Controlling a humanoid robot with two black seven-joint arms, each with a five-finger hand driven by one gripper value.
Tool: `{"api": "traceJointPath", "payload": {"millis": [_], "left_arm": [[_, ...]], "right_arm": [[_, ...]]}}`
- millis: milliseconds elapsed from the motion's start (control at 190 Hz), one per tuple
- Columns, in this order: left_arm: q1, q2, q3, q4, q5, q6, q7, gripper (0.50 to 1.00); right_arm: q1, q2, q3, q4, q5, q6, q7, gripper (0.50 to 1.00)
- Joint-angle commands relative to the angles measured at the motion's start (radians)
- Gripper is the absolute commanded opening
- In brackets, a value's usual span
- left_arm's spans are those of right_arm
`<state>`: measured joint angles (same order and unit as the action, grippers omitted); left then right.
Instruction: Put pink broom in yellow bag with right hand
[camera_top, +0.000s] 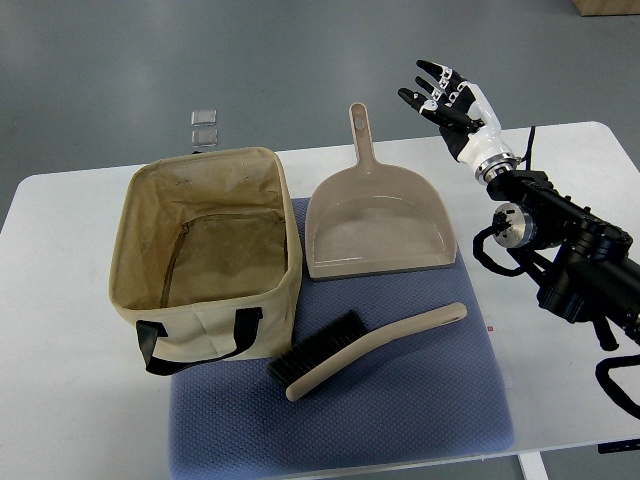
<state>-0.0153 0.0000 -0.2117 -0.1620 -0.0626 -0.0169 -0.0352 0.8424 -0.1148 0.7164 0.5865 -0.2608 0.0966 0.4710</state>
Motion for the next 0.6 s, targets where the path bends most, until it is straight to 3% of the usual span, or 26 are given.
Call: {"api": "traceJointPath", "payload": {"millis": [0, 596], "left_arm": [[0.0, 0.0, -0.002, -0.002, 0.001, 0.0, 0.0, 1.0], [0.014, 0.0, -0.002, -0.002, 0.001, 0.0, 0.0, 1.0]], "right_arm": [[0.0, 0.0, 0.0, -0.001, 0.0, 0.0, -0.002, 0.93], [0.007, -0.008, -0.003, -0.001, -0.002, 0.0, -0.006, 0.93]]}}
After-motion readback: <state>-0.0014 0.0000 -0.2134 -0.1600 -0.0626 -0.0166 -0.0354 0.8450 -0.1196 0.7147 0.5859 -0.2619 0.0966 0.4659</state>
